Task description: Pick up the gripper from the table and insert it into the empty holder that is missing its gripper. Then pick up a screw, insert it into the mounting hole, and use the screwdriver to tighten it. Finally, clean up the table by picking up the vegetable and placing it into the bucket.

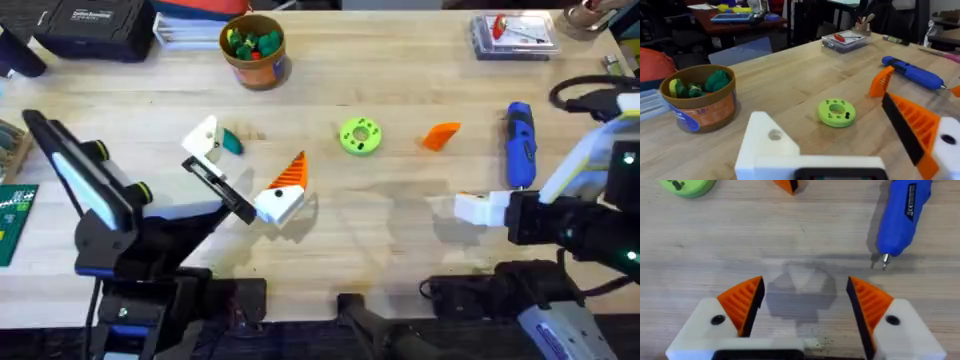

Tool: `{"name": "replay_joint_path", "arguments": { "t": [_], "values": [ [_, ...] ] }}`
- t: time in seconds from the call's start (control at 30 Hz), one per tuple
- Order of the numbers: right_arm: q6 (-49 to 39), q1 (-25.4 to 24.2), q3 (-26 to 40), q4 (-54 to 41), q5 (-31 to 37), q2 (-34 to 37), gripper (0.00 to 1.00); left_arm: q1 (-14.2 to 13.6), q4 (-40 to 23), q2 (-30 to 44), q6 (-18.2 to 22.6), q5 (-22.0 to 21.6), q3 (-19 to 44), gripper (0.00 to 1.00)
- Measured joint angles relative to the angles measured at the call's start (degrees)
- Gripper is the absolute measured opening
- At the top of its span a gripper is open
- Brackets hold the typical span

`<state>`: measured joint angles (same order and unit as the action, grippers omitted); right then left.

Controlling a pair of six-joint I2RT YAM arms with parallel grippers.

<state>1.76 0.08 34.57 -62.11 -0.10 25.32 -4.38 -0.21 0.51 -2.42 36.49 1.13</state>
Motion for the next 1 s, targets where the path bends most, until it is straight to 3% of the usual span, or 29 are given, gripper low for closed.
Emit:
{"name": "replay_joint_path", "arguments": {
  "t": [0.27, 0.63, 1.0],
  "values": [
    [0.0, 0.0, 0.0, 0.0, 0.0, 0.02, 0.994, -1.62, -1.41, 0.0, -0.04, 0.7, -0.68, 0.985],
    [0.0, 0.0, 0.0, 0.0, 0.0, 0.02, 0.994, -9.14, -3.21, -0.11, -0.2, 1.46, -0.66, 0.986],
    [0.0, 0.0, 0.0, 0.0, 0.0, 0.0, 0.994, -9.35, -3.21, -0.11, -0.2, 1.46, -0.66, 0.986]
  ]
}}
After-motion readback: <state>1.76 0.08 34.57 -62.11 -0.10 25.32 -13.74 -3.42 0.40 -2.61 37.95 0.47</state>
